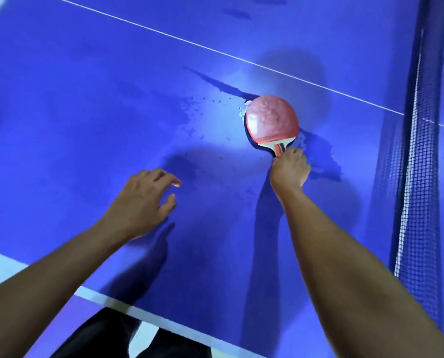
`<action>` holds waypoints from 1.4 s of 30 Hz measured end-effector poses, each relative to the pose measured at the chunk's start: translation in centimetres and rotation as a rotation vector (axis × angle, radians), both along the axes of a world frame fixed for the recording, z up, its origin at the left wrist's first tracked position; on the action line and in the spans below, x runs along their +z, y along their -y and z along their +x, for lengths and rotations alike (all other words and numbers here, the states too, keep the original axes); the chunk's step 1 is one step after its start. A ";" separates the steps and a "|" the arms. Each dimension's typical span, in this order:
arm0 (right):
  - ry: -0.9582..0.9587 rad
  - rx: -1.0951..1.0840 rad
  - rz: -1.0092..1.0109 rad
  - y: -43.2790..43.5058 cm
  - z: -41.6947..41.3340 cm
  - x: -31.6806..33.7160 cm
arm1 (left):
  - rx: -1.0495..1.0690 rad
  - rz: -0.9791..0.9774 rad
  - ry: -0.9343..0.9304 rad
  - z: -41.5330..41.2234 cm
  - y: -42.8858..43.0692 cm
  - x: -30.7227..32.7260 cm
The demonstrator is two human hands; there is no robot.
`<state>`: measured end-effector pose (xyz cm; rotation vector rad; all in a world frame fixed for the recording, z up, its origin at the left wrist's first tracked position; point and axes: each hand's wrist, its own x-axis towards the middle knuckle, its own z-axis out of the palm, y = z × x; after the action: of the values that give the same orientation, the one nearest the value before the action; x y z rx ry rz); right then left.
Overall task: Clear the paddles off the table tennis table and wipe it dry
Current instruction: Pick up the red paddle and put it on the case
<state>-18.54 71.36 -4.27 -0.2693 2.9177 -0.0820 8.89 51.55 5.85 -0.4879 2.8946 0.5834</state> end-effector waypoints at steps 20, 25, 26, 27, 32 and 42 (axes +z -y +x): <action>0.018 0.086 -0.606 15.4 31.4 5.2 | 0.281 0.110 -0.121 21.0 13.6 5.6; 0.010 0.175 -0.674 23.0 40.5 4.8 | 0.381 0.092 -0.120 31.6 19.7 5.9; 0.024 0.183 -0.680 24.6 42.2 4.7 | 0.407 0.090 -0.124 33.6 20.8 5.8; 0.041 0.194 -0.676 26.2 43.6 4.8 | 0.433 0.093 -0.124 35.5 21.9 5.5; 0.025 0.364 -0.663 33.5 48.8 4.9 | 0.526 0.137 -0.113 41.7 27.0 3.9; 0.058 0.446 -0.594 49.8 51.6 3.0 | 0.551 0.114 -0.065 44.6 42.5 0.8</action>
<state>33.01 21.57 -1.28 -0.9733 2.6253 -0.8633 53.51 9.05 6.63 -1.2837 2.7497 0.8376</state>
